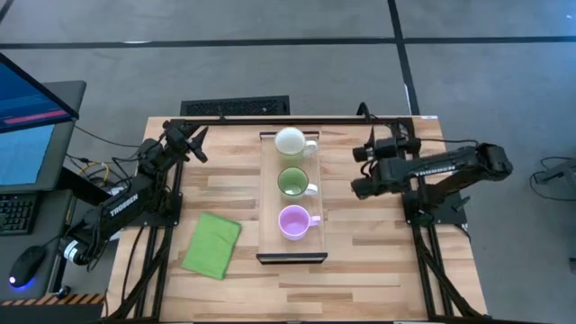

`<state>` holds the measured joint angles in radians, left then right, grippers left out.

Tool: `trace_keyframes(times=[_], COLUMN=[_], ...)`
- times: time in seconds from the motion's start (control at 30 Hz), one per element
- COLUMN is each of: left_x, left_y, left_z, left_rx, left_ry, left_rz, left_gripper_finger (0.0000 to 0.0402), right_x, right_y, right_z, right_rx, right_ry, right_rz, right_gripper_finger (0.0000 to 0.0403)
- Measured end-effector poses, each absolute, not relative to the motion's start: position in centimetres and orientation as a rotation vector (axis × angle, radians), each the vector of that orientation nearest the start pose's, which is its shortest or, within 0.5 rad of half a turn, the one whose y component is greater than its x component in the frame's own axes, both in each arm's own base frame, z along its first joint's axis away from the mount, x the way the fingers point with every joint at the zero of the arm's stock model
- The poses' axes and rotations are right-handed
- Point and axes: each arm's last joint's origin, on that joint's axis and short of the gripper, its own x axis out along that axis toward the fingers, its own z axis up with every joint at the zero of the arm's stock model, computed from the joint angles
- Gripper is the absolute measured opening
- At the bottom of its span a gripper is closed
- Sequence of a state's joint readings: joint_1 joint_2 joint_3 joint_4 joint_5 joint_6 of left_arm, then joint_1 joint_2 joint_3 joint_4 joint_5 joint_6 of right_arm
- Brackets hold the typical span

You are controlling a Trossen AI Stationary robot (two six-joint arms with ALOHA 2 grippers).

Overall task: Stack small to large cups/mugs on shelf
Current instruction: Return to Home Position

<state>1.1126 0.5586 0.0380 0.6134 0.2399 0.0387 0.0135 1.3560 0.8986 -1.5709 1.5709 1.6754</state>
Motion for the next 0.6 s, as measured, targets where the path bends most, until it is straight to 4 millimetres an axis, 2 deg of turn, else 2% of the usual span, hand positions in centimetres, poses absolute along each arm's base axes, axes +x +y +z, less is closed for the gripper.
trace_keyframes(times=[0.17, 0.27, 0.47, 0.53, 0.6], left_x=[6.7, 6.7, 6.7, 6.7, 6.7], left_y=[11.6, 11.6, 11.6, 11.6, 11.6], left_z=[18.1, 17.8, 17.6, 17.4, 17.2], left_rx=[0.084, 0.067, 0.049, 0.036, 0.032], left_ry=[-0.044, -0.024, -0.005, 0.008, 0.029], left_rz=[0.807, 0.807, 0.806, 0.806, 0.802], left_gripper_finger=[0.0126, 0.0126, 0.0126, 0.0126, 0.0126], right_x=[17.7, 17.1, 17.3, 17.3, 17.2], right_y=[-0.7, -0.2, 0.9, 1.4, 1.5], right_z=[25.4, 27.0, 28.8, 29.5, 30.2], right_rx=[-0.282, -0.253, -0.069, -0.046, 0.064], right_ry=[0.249, 0.218, 0.117, 0.166, 0.351], right_rz=[-1.428, -1.401, -1.35, -1.324, -1.3], right_gripper_finger=[0.0268, 0.0268, 0.0268, 0.0268, 0.0268])
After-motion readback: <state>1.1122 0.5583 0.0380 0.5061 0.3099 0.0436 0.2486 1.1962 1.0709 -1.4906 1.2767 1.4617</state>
